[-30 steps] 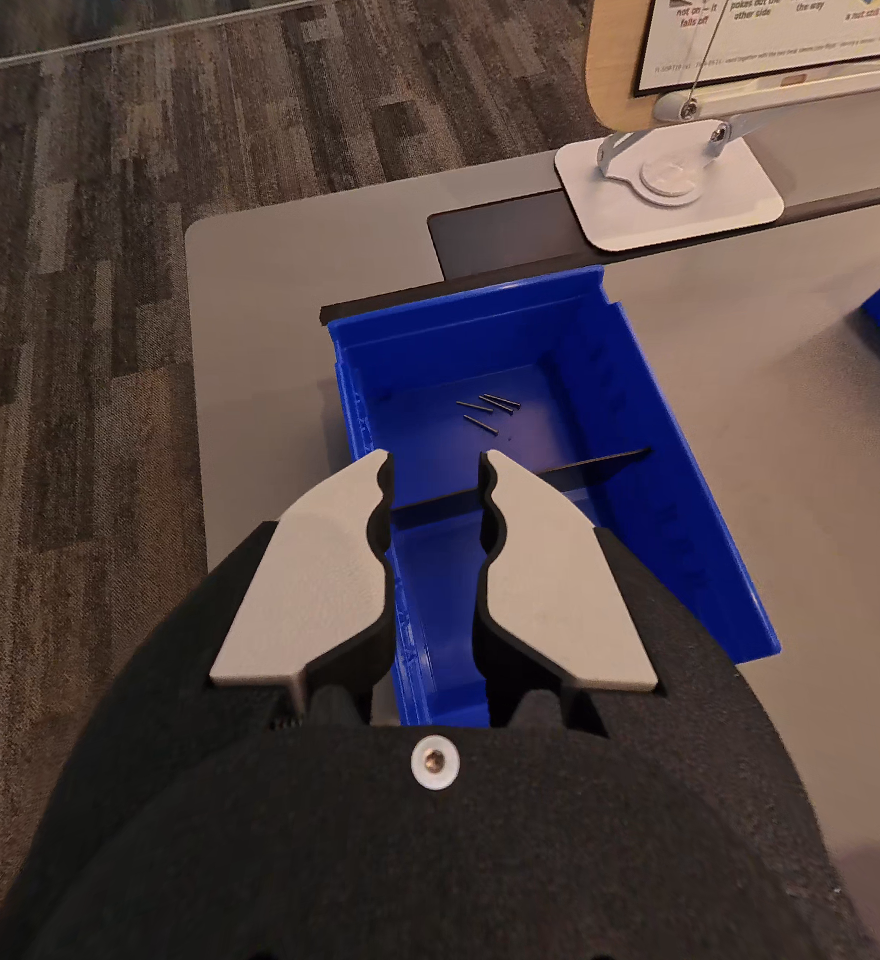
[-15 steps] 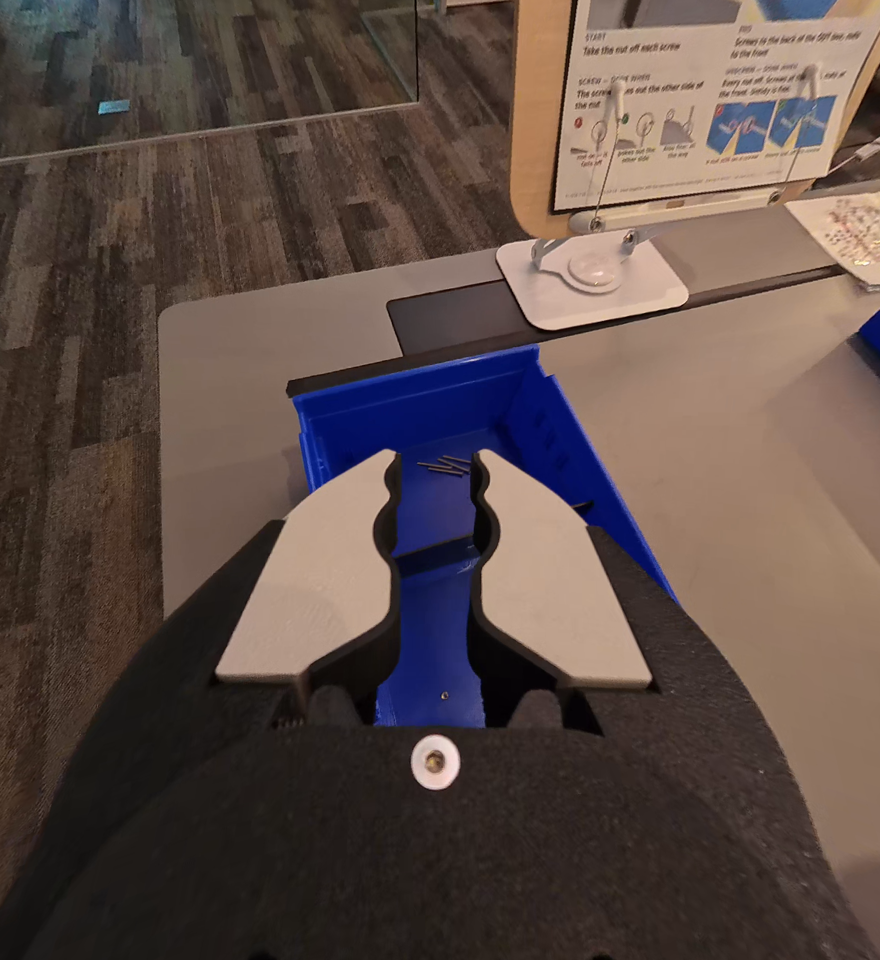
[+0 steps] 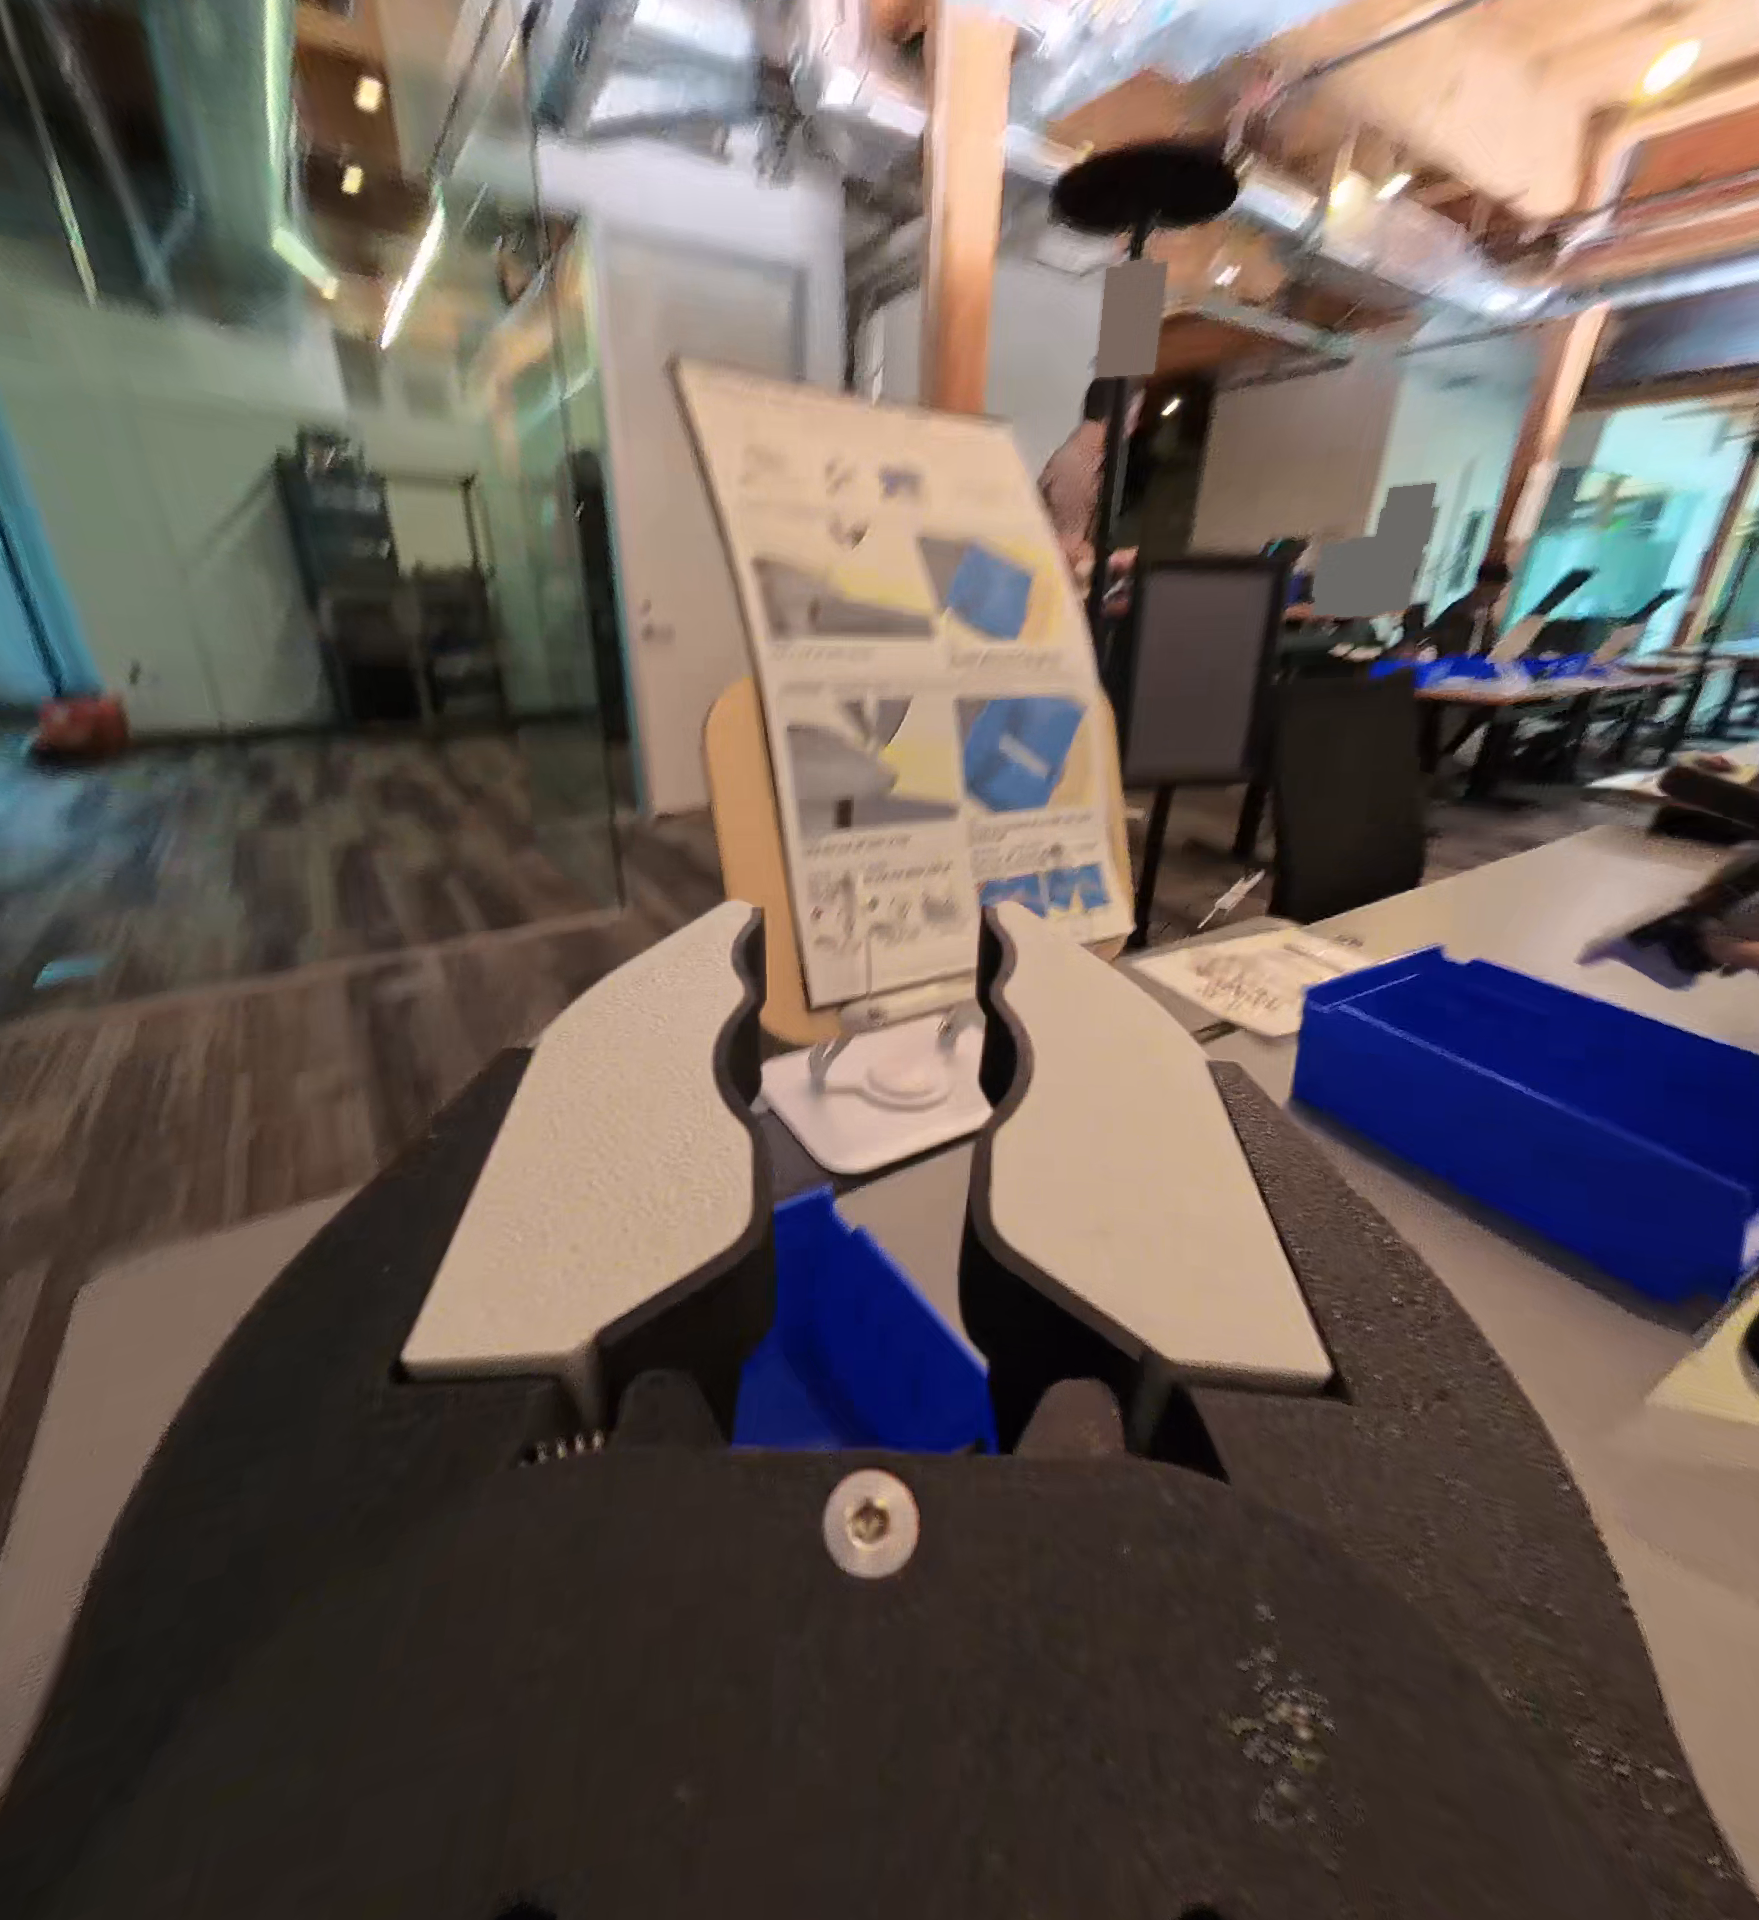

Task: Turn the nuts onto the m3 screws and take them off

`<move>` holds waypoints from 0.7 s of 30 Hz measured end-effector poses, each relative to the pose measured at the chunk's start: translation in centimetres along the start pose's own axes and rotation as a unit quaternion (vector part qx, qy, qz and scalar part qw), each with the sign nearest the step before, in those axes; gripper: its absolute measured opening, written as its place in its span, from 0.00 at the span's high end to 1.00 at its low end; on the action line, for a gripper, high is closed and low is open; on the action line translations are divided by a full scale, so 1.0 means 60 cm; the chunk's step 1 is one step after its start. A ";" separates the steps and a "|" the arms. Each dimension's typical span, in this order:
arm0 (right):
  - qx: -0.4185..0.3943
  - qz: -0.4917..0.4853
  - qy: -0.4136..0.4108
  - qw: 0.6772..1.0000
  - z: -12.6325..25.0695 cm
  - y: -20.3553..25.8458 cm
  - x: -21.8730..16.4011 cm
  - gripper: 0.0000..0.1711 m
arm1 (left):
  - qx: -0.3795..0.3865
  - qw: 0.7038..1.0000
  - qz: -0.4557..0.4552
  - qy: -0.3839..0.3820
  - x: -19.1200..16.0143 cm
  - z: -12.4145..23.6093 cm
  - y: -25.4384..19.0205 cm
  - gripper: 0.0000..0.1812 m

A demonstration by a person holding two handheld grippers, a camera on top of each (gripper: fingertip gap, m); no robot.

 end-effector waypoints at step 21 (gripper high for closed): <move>0.569 0.042 -0.447 0.689 0.344 0.396 0.156 0.77 | -0.043 0.939 0.077 0.332 -0.157 -0.136 0.013 0.93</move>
Point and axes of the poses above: each gripper's, where its closed fingertips meet, z back along the fingers, x out of its top, y = z × x across the jaws, the point moved 8 cm from there along z, back along the fingers, and after that the axes turned 12 degrees about -x, right-handed, at the moved point
